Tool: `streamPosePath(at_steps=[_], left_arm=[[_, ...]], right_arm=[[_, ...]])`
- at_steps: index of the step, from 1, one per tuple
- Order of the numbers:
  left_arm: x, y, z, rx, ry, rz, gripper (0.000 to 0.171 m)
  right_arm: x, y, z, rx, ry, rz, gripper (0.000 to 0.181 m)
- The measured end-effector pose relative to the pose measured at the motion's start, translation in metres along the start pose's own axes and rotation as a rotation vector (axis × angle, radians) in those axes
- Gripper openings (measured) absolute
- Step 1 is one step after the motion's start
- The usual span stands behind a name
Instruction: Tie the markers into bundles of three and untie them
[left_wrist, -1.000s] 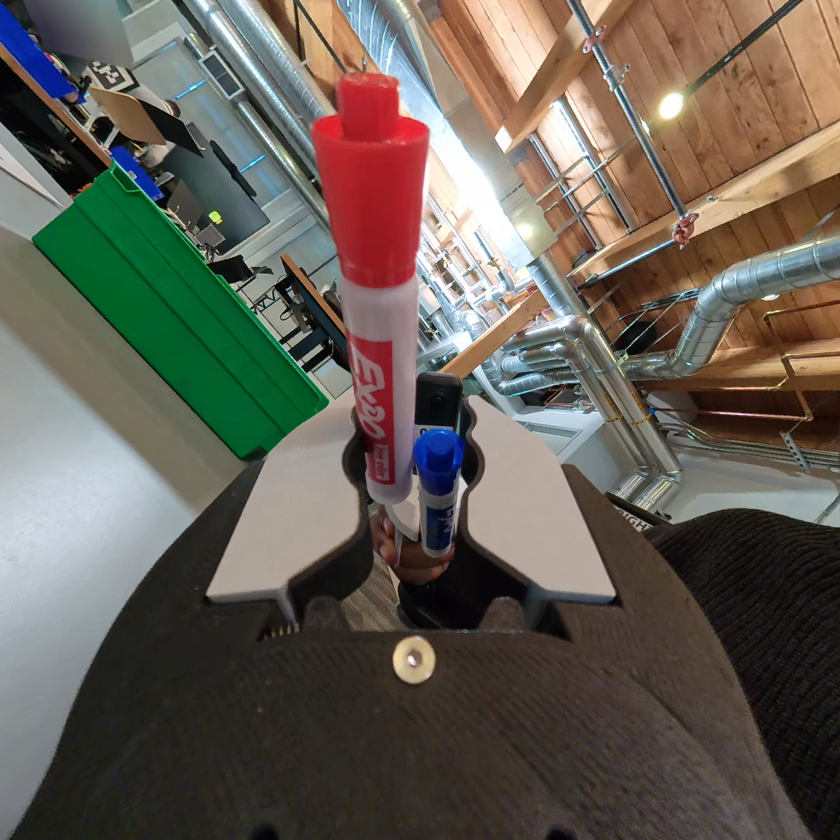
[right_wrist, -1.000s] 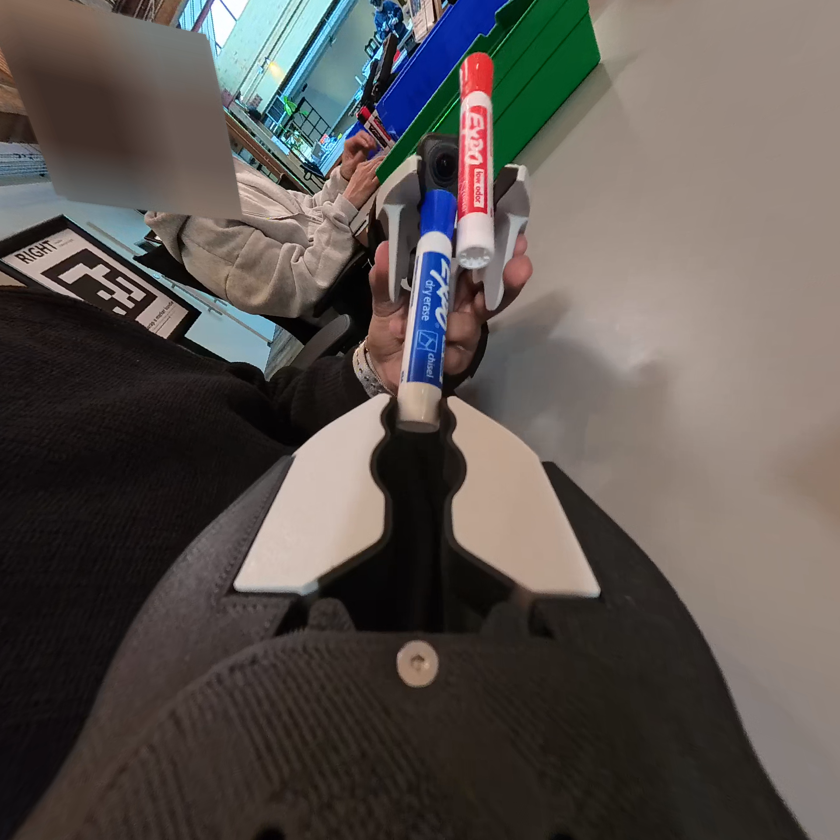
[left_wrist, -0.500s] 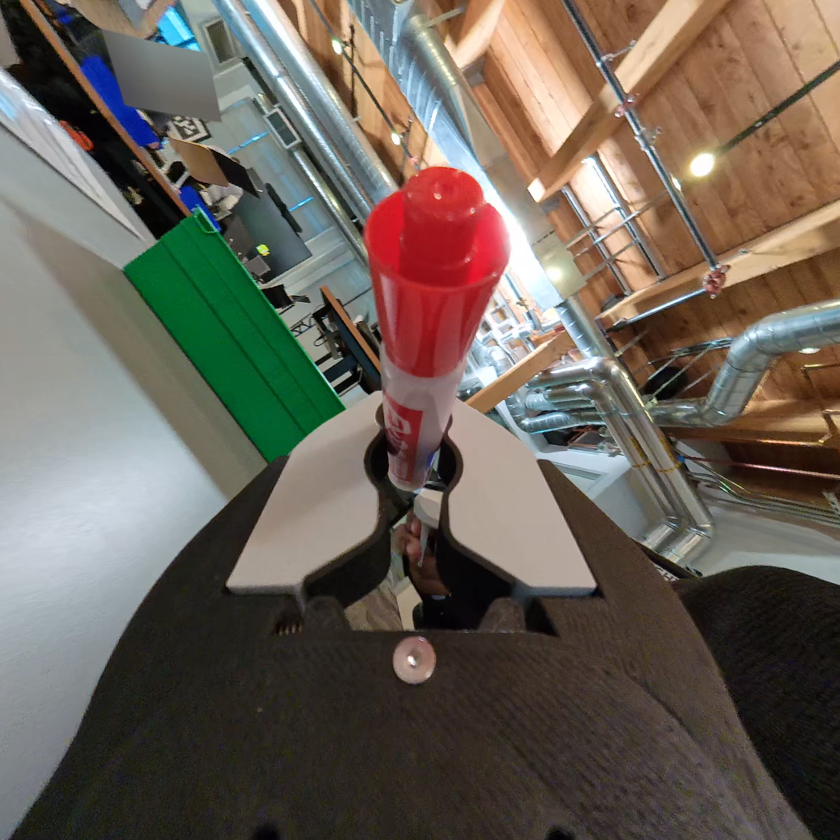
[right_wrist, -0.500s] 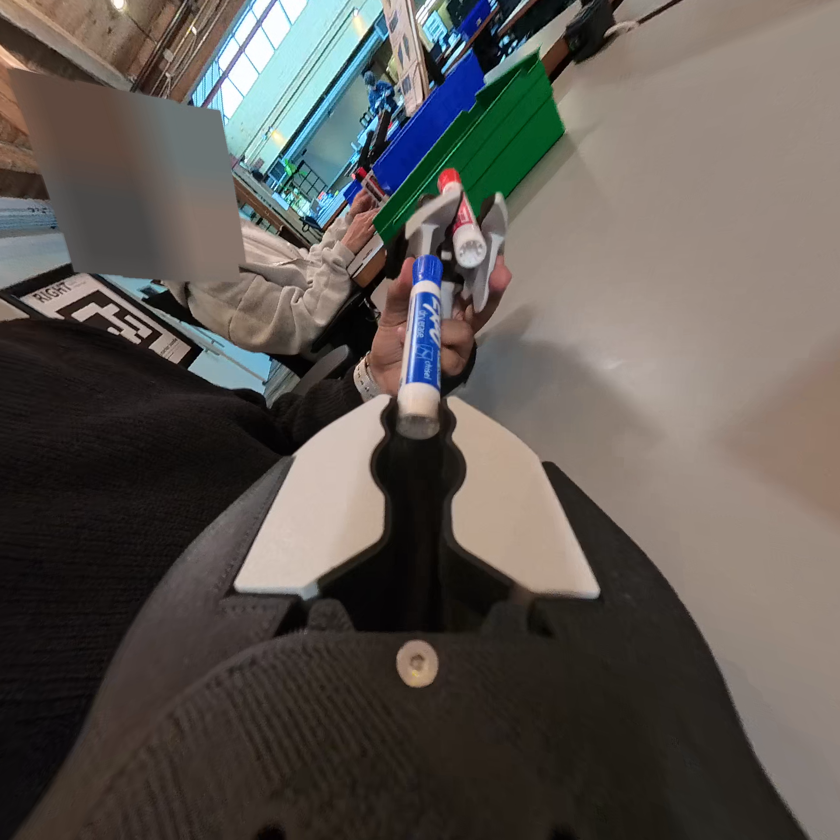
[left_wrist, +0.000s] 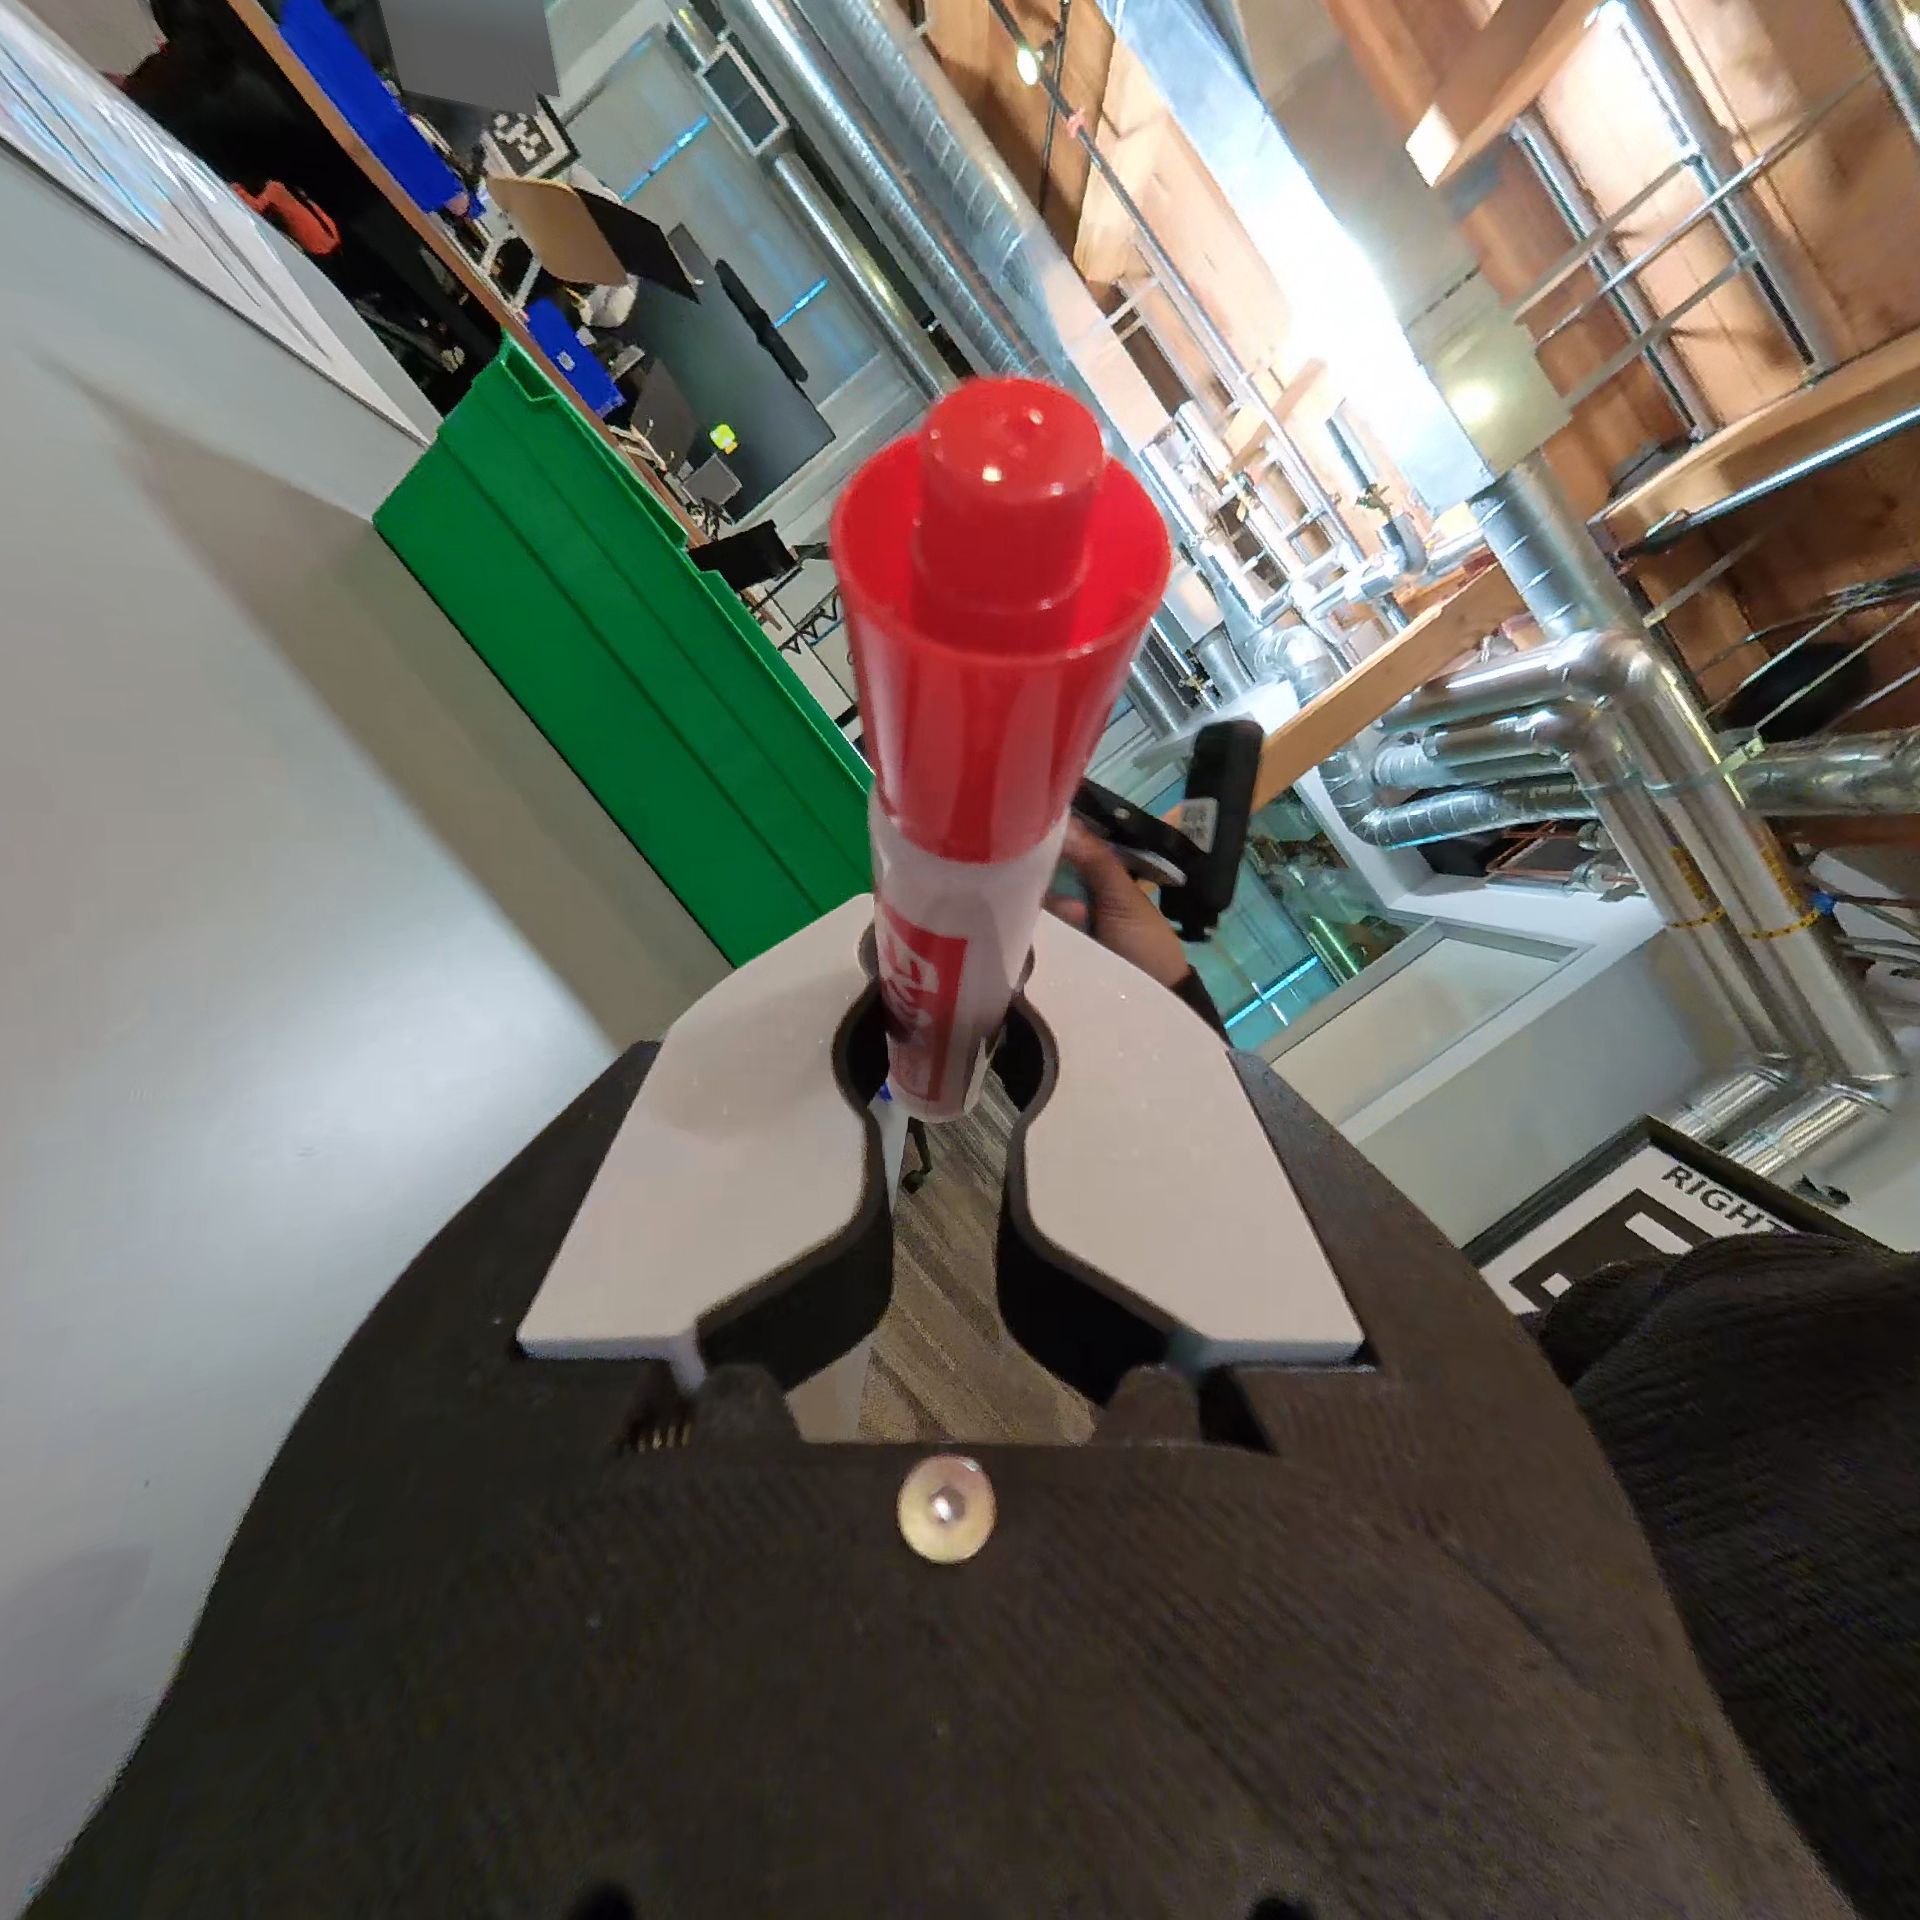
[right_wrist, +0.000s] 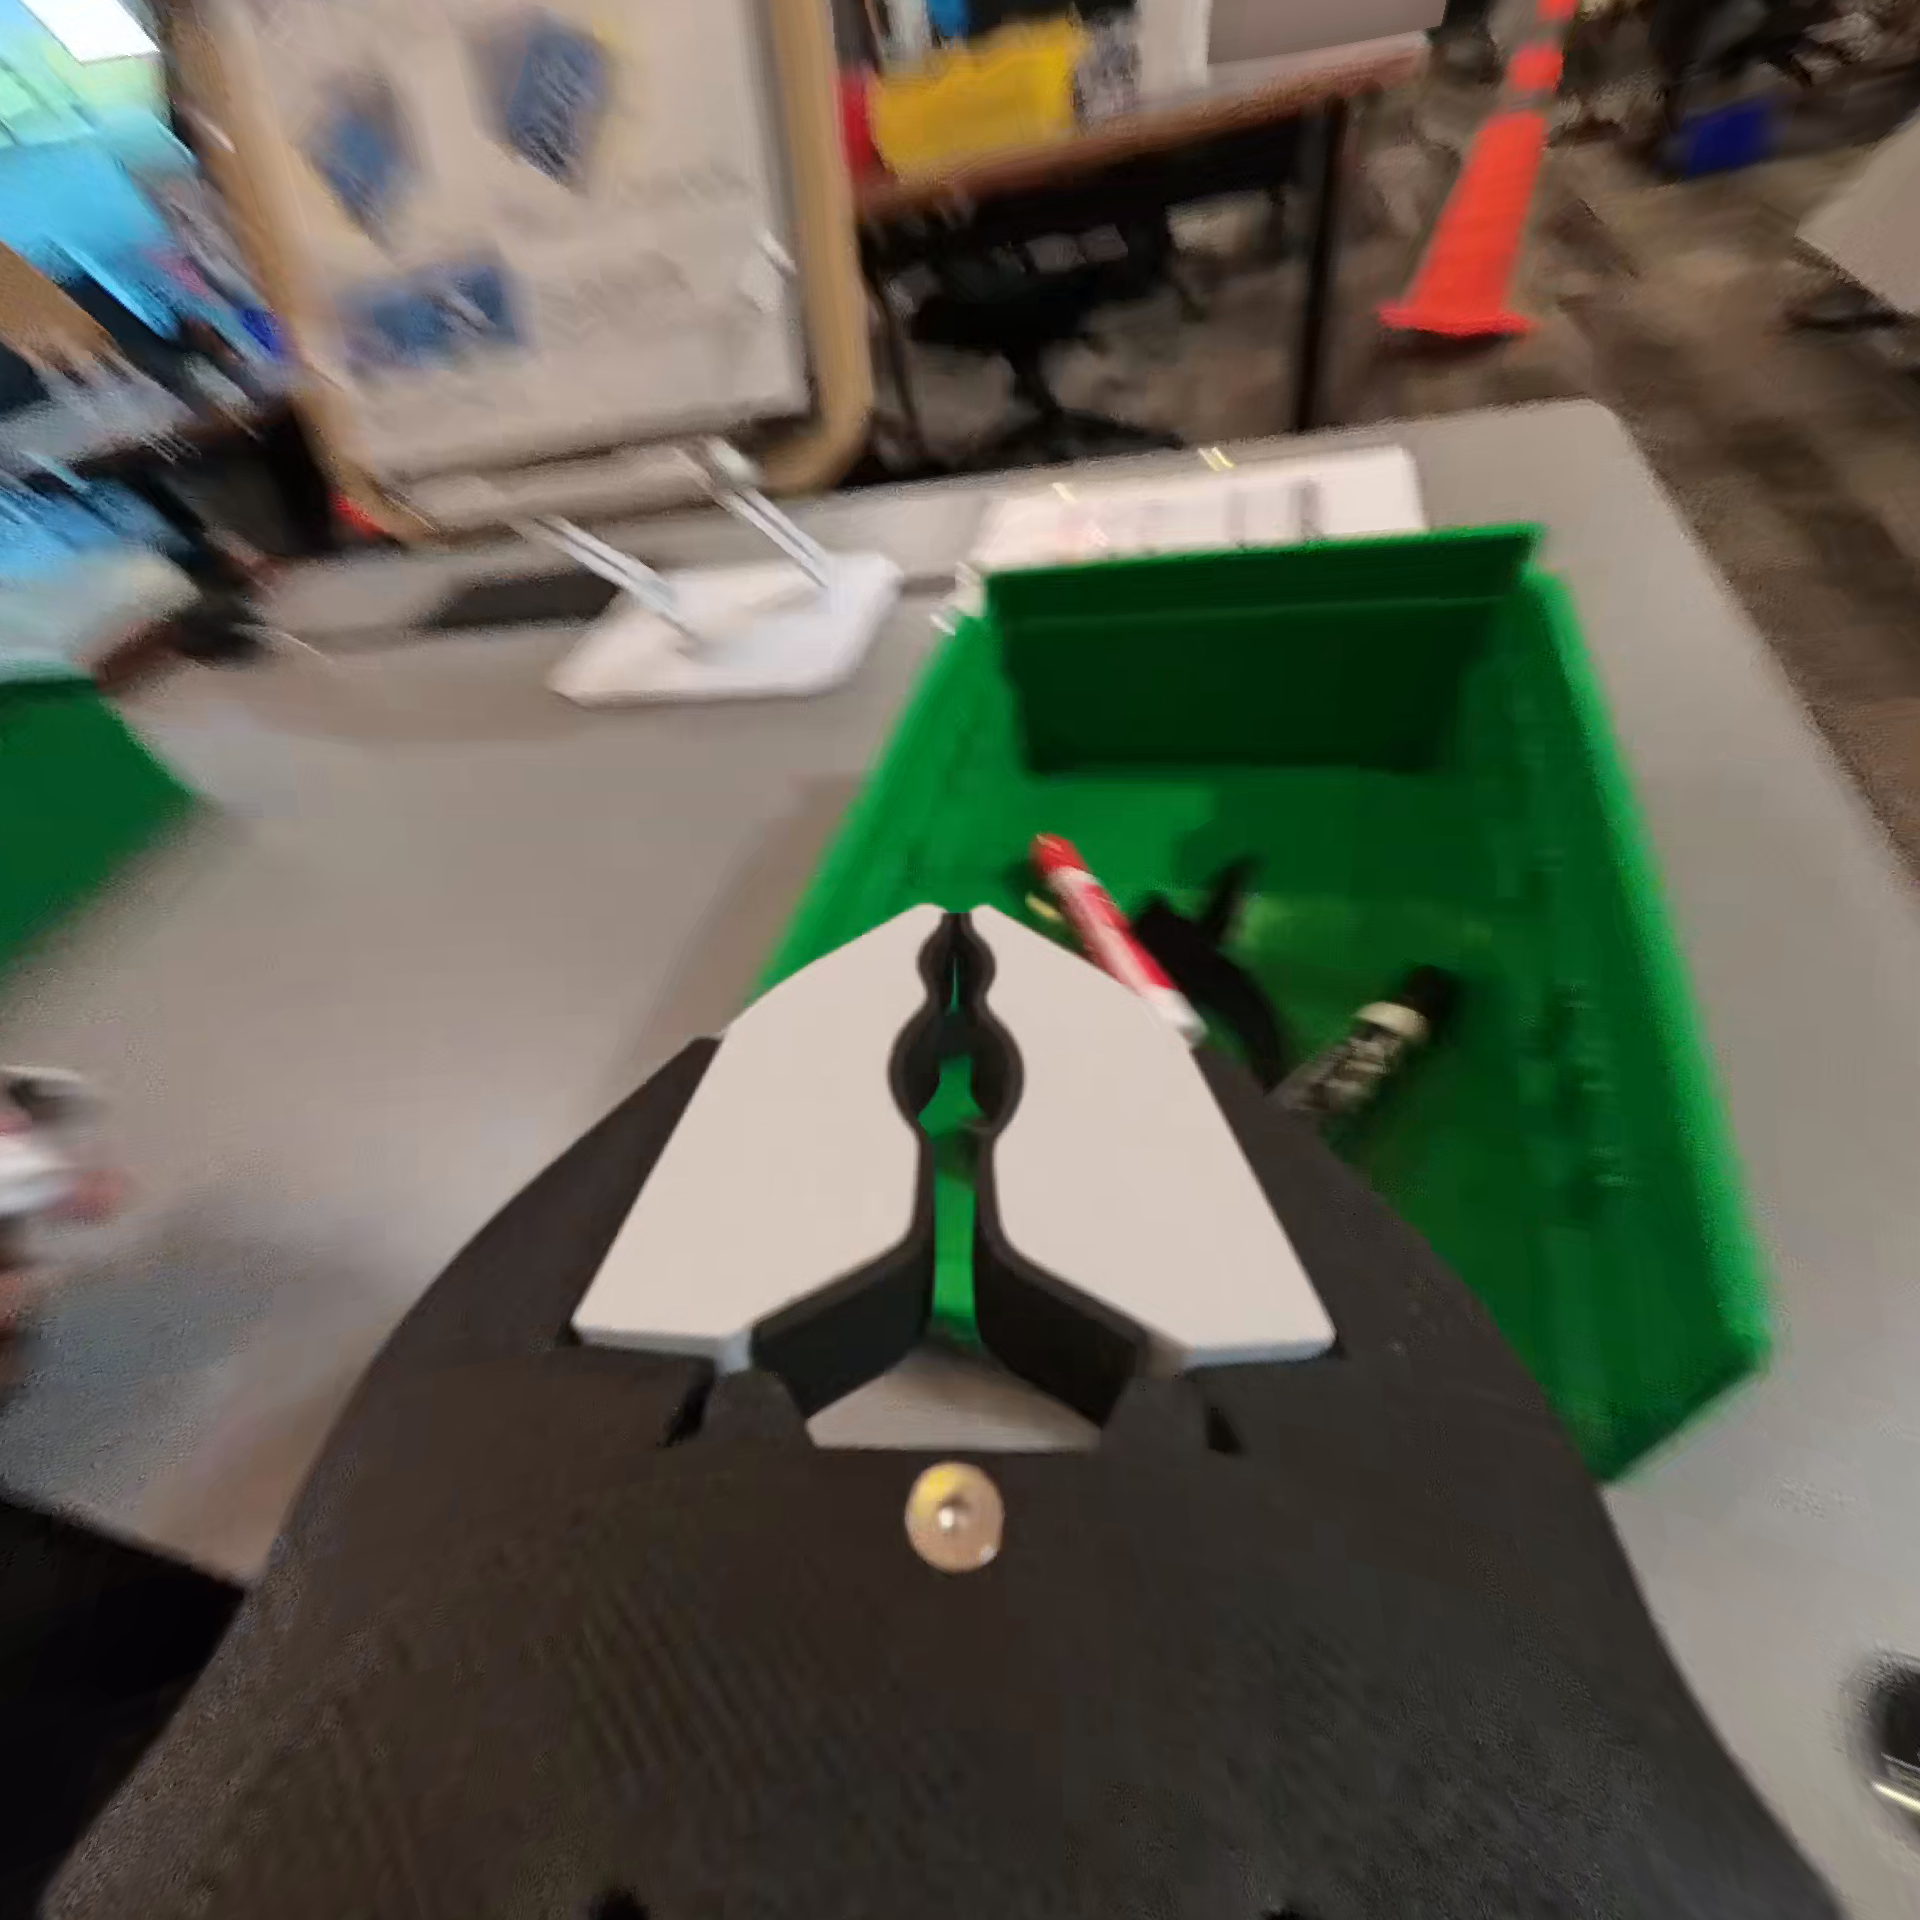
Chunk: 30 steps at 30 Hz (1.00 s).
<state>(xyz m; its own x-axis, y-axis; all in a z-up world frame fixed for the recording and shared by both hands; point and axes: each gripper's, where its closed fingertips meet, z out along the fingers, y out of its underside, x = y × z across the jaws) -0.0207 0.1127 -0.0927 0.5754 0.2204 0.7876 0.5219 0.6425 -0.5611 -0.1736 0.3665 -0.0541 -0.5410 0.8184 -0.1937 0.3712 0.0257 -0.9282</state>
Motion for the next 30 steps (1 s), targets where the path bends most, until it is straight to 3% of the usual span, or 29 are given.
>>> streamPosePath(at_steps=[2,4,6,11,13,15,18,19,20,22,26,30], left_arm=[[-0.001,0.001,0.001,-0.002,-0.004,-0.009,0.017],[0.001,0.001,0.001,-0.008,0.000,-0.004,0.017],[0.001,0.000,0.000,-0.002,-0.006,0.021,0.017],[0.005,0.006,0.007,-0.046,0.013,0.040,0.017],[0.007,0.012,0.009,-0.069,0.013,0.066,0.017],[0.009,0.018,0.013,-0.091,0.027,0.064,0.017],[0.013,0.025,0.020,-0.098,0.072,0.010,0.017],[0.015,0.028,0.022,-0.107,0.085,-0.006,0.017],[0.017,0.031,0.024,-0.119,0.091,-0.012,0.017],[0.021,0.035,0.026,-0.136,0.093,0.004,0.017],[0.028,0.037,0.029,-0.147,0.100,0.037,0.017],[0.027,0.041,0.034,-0.160,0.101,0.027,0.017]], right_arm=[[0.034,0.012,0.015,-0.127,0.072,-0.032,0.000],[0.038,0.006,0.008,-0.133,0.032,-0.028,0.000],[0.036,-0.004,-0.009,-0.079,0.014,-0.117,0.000],[0.064,0.021,-0.074,-0.116,0.186,-0.182,0.013],[0.082,0.044,-0.104,-0.152,0.270,-0.117,0.022],[0.111,0.088,-0.127,-0.269,0.372,-0.017,0.031],[0.172,0.171,-0.136,-0.472,0.503,0.058,0.041],[0.186,0.176,-0.133,-0.437,0.506,0.062,0.032],[0.188,0.171,-0.128,-0.366,0.448,0.124,0.021],[0.186,0.169,-0.122,-0.374,0.368,0.218,0.020],[0.181,0.164,-0.122,-0.413,0.374,0.118,0.021],[0.162,0.130,-0.124,-0.299,0.318,0.104,0.020]])
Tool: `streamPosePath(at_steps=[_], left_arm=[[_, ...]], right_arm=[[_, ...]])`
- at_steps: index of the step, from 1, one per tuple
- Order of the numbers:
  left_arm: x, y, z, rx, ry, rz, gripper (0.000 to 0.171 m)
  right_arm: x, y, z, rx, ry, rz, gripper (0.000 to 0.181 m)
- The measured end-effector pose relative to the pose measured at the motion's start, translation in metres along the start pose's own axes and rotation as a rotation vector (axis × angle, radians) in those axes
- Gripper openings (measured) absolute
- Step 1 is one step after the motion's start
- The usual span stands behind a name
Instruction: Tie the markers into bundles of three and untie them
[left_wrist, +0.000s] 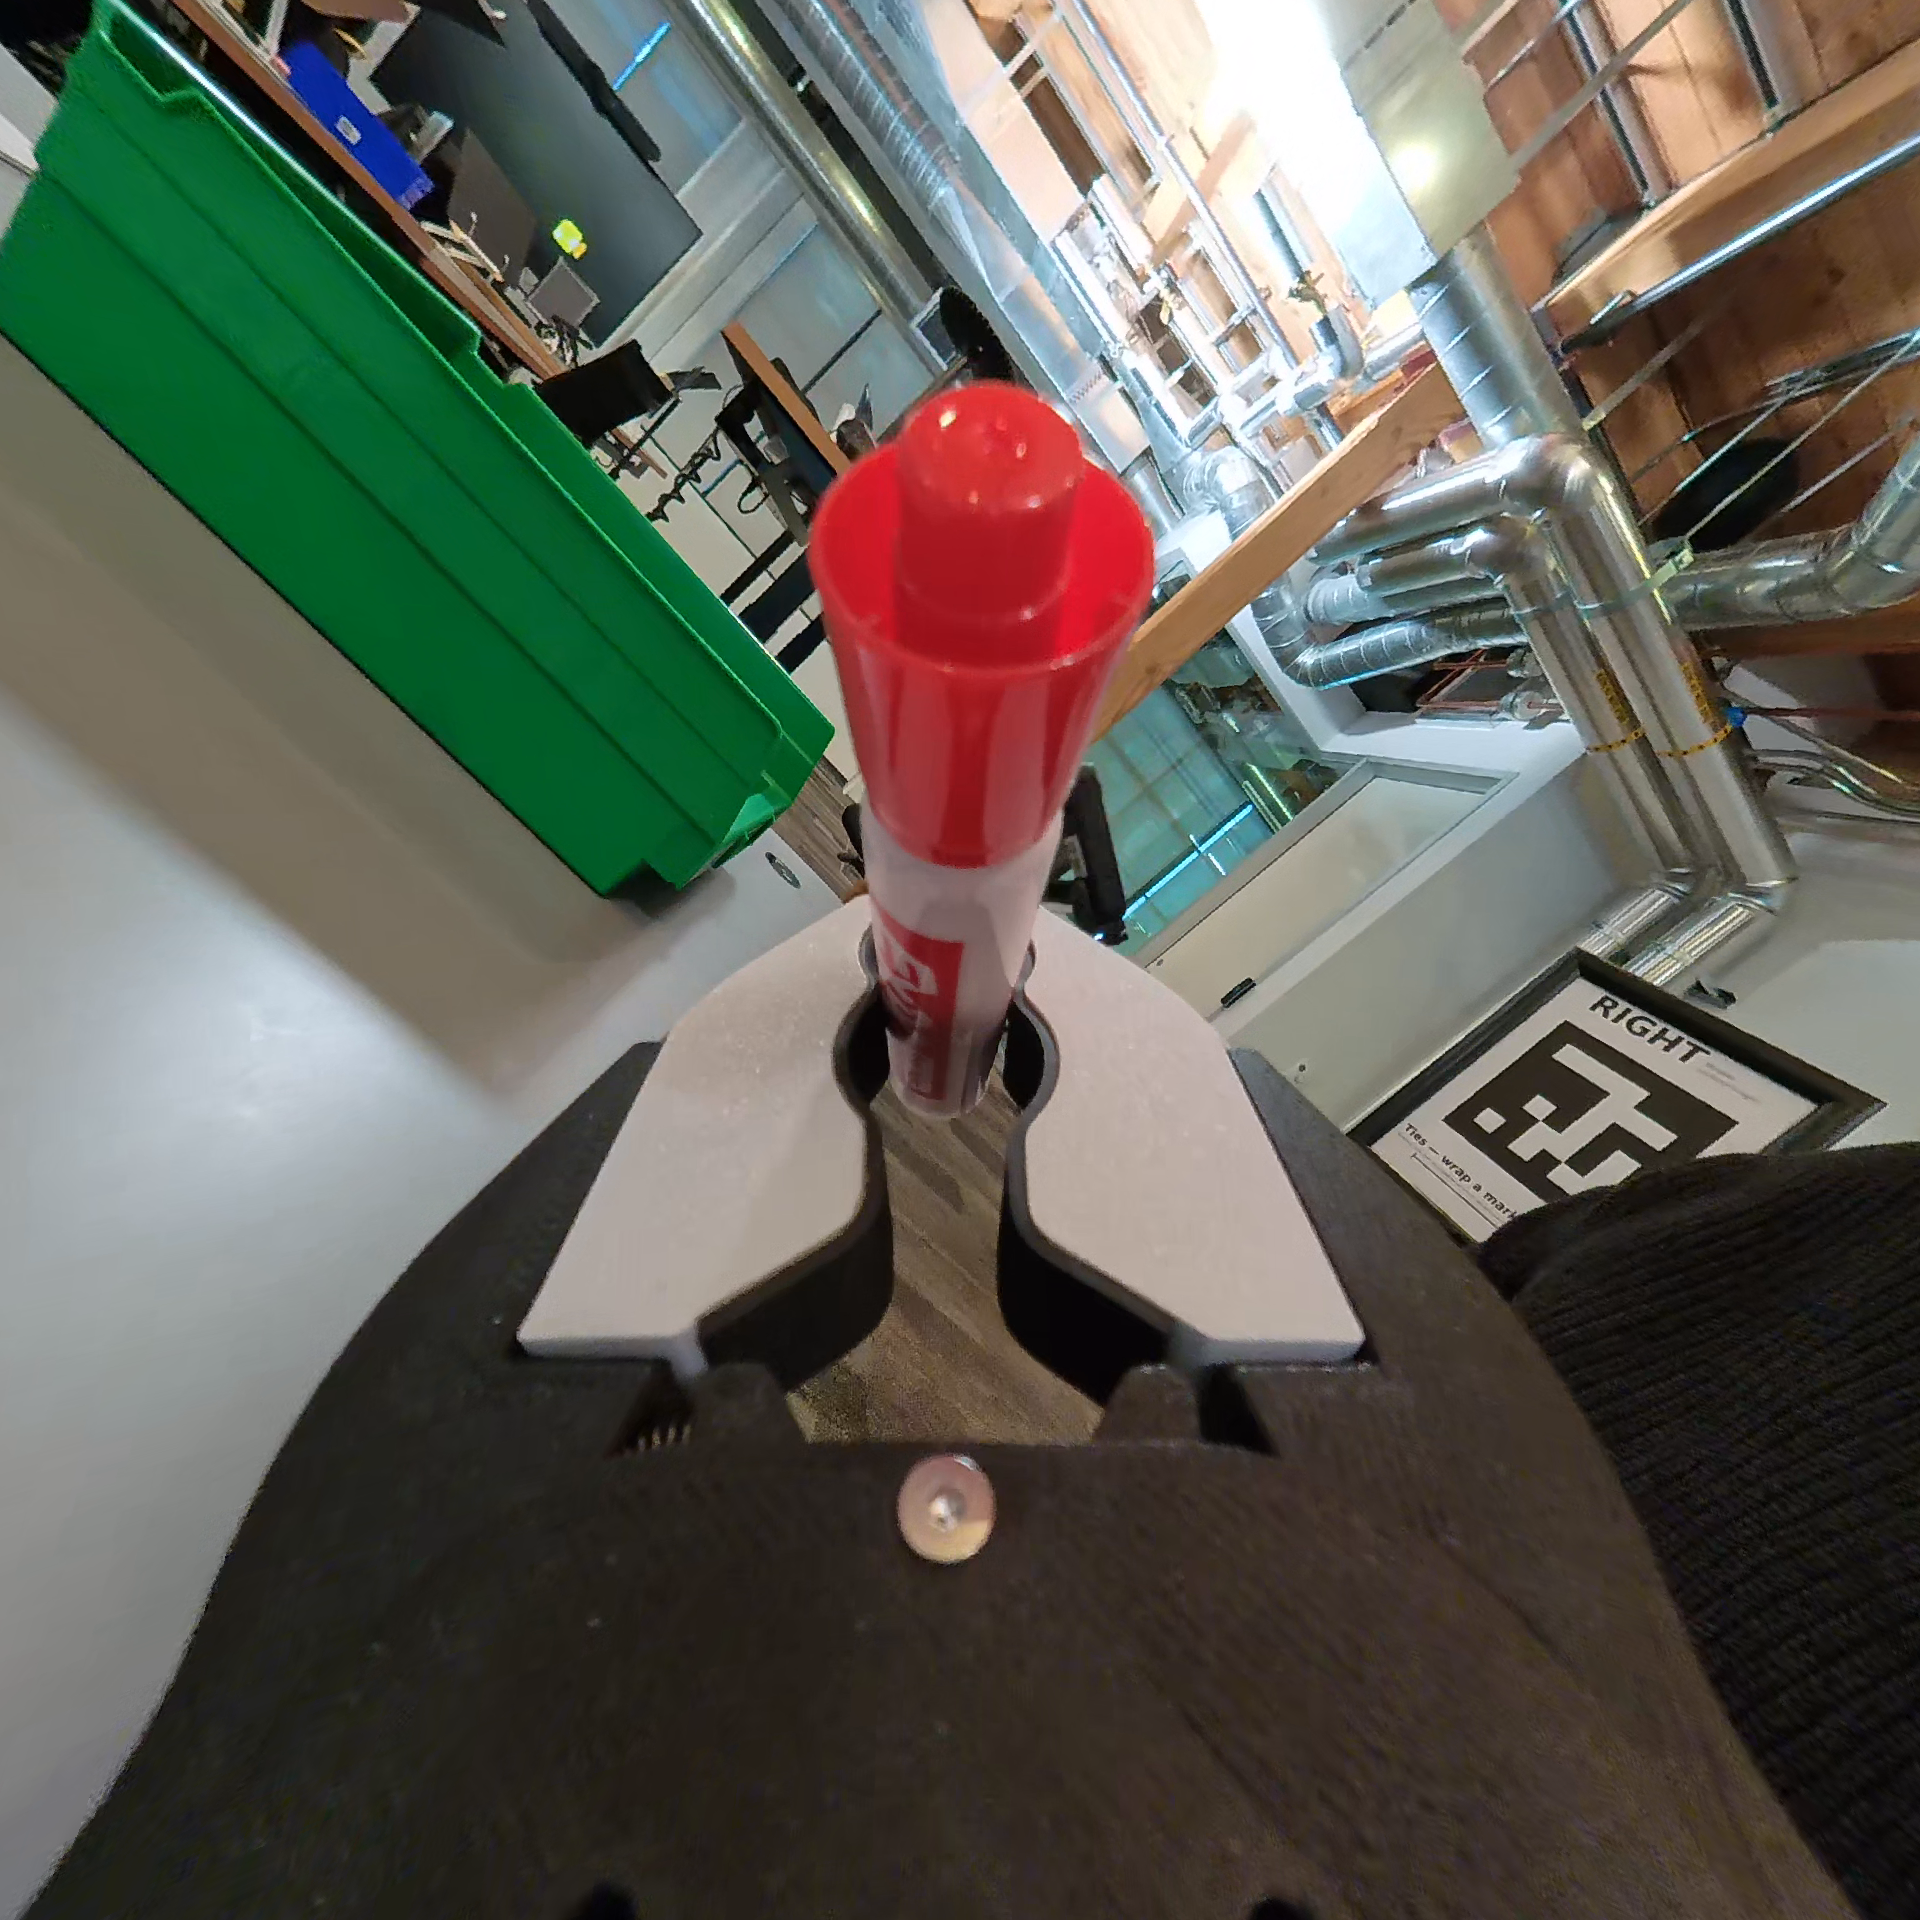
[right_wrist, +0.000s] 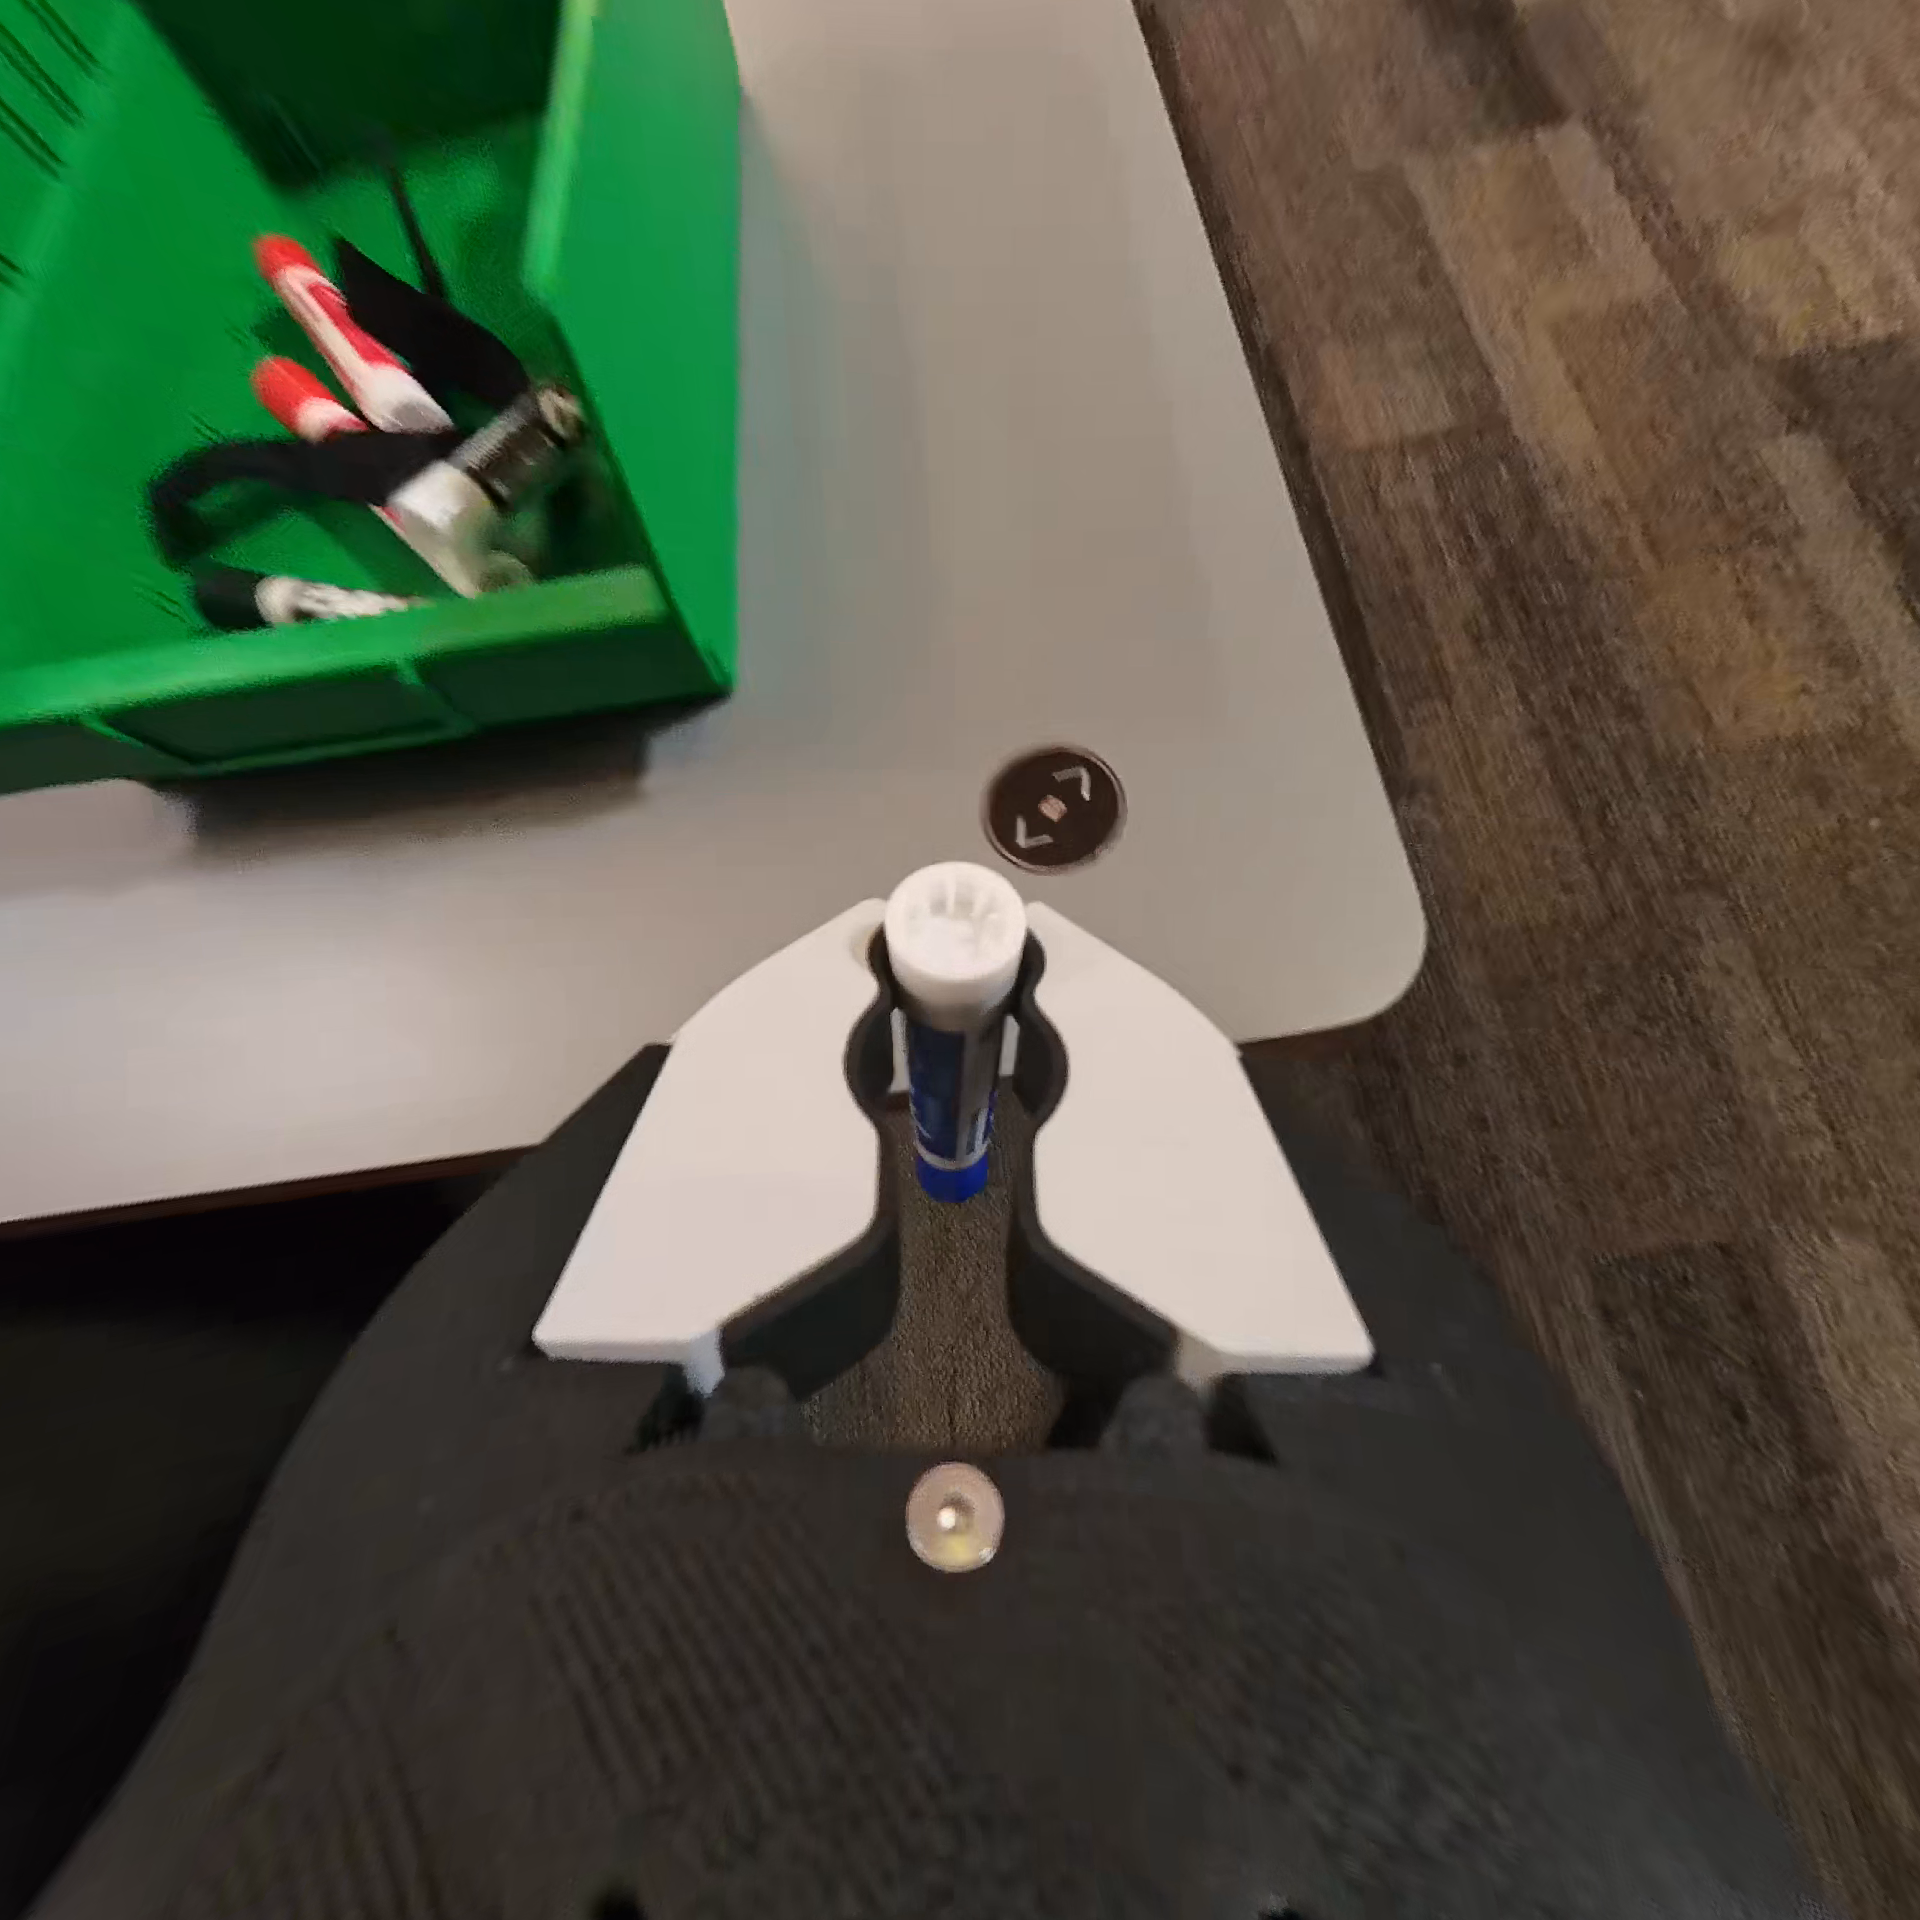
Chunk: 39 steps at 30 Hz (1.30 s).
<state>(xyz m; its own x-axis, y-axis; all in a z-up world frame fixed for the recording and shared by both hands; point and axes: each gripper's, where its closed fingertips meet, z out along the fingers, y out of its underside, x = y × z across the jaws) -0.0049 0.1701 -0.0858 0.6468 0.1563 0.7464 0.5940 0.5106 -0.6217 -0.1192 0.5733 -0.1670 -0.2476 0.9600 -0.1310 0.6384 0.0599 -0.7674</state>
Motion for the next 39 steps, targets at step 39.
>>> streamPosePath(at_steps=[39], left_arm=[[-0.007,0.013,-0.013,-0.095,-0.119,0.095,0.017]], right_arm=[[-0.366,-0.070,-0.025,0.193,-0.661,-0.524,0.040]])
